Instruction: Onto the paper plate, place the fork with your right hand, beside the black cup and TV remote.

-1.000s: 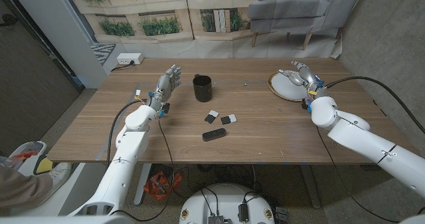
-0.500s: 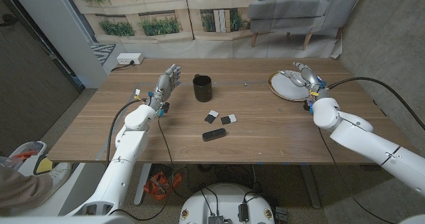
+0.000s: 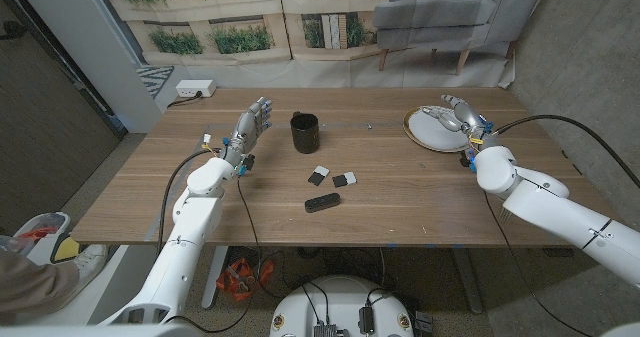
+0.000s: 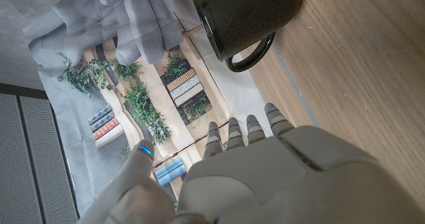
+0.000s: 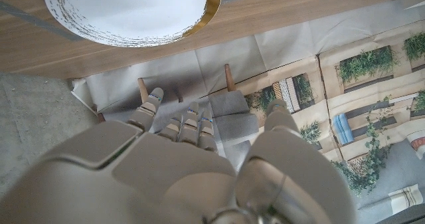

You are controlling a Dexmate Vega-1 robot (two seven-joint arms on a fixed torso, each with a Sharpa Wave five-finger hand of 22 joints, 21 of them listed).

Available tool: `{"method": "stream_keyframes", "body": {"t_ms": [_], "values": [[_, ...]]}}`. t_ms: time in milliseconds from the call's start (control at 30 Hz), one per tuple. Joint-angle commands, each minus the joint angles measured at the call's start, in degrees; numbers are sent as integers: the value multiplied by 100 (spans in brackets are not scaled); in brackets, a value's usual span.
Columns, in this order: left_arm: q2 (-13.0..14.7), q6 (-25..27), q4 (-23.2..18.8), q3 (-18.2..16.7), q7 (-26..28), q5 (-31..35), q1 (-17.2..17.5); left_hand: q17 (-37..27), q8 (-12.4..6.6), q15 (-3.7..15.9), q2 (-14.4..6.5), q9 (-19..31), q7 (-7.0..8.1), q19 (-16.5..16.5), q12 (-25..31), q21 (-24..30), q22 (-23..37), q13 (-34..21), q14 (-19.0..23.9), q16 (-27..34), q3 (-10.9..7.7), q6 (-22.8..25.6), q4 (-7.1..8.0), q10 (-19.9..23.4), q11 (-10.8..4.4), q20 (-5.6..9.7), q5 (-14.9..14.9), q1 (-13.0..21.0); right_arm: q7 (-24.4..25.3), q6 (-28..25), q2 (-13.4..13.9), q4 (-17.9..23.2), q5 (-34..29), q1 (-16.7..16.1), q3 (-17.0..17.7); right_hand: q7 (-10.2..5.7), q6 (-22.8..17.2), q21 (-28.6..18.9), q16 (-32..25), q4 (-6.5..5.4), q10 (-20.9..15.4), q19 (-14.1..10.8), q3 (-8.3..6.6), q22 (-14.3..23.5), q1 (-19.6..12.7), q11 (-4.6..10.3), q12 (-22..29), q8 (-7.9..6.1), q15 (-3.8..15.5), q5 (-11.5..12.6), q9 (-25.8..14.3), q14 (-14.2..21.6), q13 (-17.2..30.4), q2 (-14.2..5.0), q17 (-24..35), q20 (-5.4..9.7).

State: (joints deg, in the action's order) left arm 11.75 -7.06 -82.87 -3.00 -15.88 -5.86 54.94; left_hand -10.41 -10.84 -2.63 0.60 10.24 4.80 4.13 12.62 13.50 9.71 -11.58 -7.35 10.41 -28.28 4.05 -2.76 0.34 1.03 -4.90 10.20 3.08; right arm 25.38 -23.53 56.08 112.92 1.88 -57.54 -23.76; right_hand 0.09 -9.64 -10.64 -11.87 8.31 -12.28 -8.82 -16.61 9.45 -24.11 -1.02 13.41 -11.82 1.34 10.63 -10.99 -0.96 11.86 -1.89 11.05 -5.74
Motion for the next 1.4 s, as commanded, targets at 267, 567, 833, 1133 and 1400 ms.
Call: {"method": "stream_keyframes", "body": {"t_ms": [267,567,833,1133,1400], "values": [[-12,59,-52,29,43,41,33,-12,-7,-13,-9,14,9,-29,18,-52,36,-12,-72,25,-17,43,-49,-20,17,-13,-1,7,-175,-91,338,150,42,-133,126,3,20,2,-5,16,8,5,-15,25,-25,45,-17,16,34,-29,-14,-21,19,11,28,-1],[-35,50,-133,44,67,53,102,-12,-6,-11,-12,14,11,-33,20,-64,37,-12,-75,25,-14,45,-54,-16,21,-14,-1,6,-126,-86,454,224,97,-326,254,4,21,-8,-7,9,15,-17,-7,25,-19,34,-26,19,38,-31,-15,-15,21,15,31,83],[-19,56,-178,52,81,88,118,-12,-4,-12,-15,15,18,-35,21,-74,37,-12,-80,25,-12,43,-58,-15,19,-12,-2,5,-146,-1,522,221,142,-420,329,71,-36,-57,-28,14,-22,-173,-3,18,-38,-29,-20,4,36,-28,-16,62,22,21,30,255],[-38,76,-280,29,103,66,198,-12,-17,-13,-31,15,60,-38,22,-93,38,-12,-83,26,-15,87,-67,-14,21,-14,0,10,-168,-99,681,338,173,-582,445,81,-50,-65,-27,30,-34,-235,-7,14,-71,-61,-20,6,36,-23,-16,88,21,31,27,271],[-46,102,-406,22,134,76,291,-12,-15,-11,-33,15,41,-40,22,-102,38,-12,-85,27,-13,90,-72,-17,9,-11,0,9,-162,-215,874,499,248,-849,651,81,-50,-55,-24,38,-47,-234,-10,12,-90,-54,-16,9,34,-20,-15,95,21,36,25,286]]}}
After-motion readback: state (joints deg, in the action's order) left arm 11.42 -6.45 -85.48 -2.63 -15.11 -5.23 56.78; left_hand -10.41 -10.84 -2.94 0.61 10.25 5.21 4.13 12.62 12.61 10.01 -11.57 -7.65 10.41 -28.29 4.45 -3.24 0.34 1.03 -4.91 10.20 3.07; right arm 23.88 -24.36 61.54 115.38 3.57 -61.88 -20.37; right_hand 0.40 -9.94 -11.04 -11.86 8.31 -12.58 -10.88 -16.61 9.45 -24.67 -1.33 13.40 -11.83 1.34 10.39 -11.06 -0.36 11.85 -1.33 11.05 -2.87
